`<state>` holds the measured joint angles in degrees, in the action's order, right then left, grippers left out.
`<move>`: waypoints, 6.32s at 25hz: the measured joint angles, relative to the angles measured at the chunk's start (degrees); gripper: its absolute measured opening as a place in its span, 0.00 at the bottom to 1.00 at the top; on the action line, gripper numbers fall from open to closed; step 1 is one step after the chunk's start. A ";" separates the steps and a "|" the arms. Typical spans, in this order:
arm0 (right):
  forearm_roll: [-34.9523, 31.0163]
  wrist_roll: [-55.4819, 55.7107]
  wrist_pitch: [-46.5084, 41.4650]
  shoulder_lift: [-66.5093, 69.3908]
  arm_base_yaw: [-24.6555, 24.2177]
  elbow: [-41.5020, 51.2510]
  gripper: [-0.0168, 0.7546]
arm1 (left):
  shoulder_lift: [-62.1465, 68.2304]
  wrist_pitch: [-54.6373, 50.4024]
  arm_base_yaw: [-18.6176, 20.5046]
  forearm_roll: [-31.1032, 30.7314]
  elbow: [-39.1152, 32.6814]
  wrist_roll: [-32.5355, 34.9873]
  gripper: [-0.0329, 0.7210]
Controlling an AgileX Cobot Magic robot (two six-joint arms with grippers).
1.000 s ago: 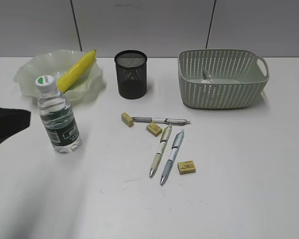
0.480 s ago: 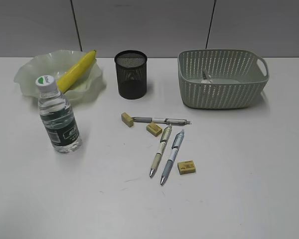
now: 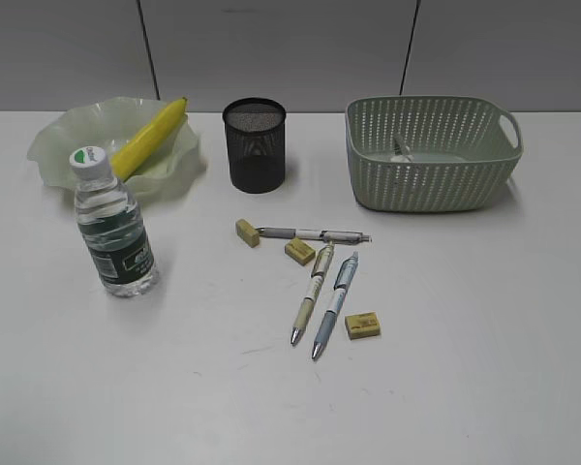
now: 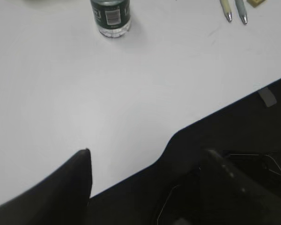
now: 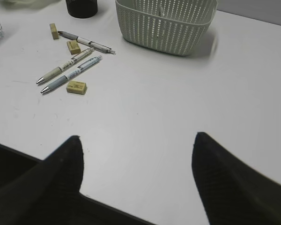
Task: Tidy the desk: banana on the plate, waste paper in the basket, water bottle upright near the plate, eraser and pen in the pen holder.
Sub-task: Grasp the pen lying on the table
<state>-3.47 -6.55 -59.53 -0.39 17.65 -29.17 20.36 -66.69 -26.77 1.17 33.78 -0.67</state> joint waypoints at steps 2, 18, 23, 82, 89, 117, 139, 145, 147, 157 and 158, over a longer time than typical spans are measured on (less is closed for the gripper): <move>0.00 0.00 0.00 0.00 0.00 0.00 0.76 | -0.05 0.41 0.00 -0.06 -0.60 0.00 0.75; 0.00 0.00 0.05 0.00 0.00 0.00 0.76 | -18.79 -3.15 0.00 0.42 -0.03 0.00 0.66; -0.12 0.00 0.09 -0.03 0.05 0.00 0.76 | -20.78 -3.55 0.00 0.47 0.05 0.00 0.64; -13.66 -28.67 25.85 83.65 4.57 -32.89 0.72 | -20.78 -3.26 0.00 -4.71 -0.23 0.00 0.63; -13.71 -28.80 26.07 83.65 4.63 -32.89 0.72 | -20.78 5.03 0.00 -1.17 -2.11 0.00 0.63; -20.19 -53.59 32.37 91.92 8.03 -33.25 0.71 | -20.78 5.87 0.00 -0.40 -2.90 -0.05 0.63; -14.72 -49.36 16.88 113.92 11.98 -55.95 0.60 | -20.78 5.89 0.00 -0.40 -2.90 -0.05 0.62; -9.73 -30.00 10.00 113.92 12.16 -56.07 0.60 | -20.78 5.89 0.00 -0.40 -2.90 -0.05 0.62; -9.34 -23.91 8.64 113.92 12.74 -56.07 0.60 | -20.78 5.89 0.00 -0.40 -2.90 -0.05 0.62; -1.16 23.54 4.87 113.92 18.28 -56.07 0.60 | -20.78 5.89 0.00 -0.40 -2.90 -0.05 0.62; -1.33 25.50 4.23 113.97 18.52 -56.07 0.60 | -20.78 5.89 0.00 -0.40 -2.90 -0.05 0.62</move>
<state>-4.79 18.94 -55.30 113.58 36.17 -85.24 -0.41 -60.81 -26.77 0.77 30.88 -0.72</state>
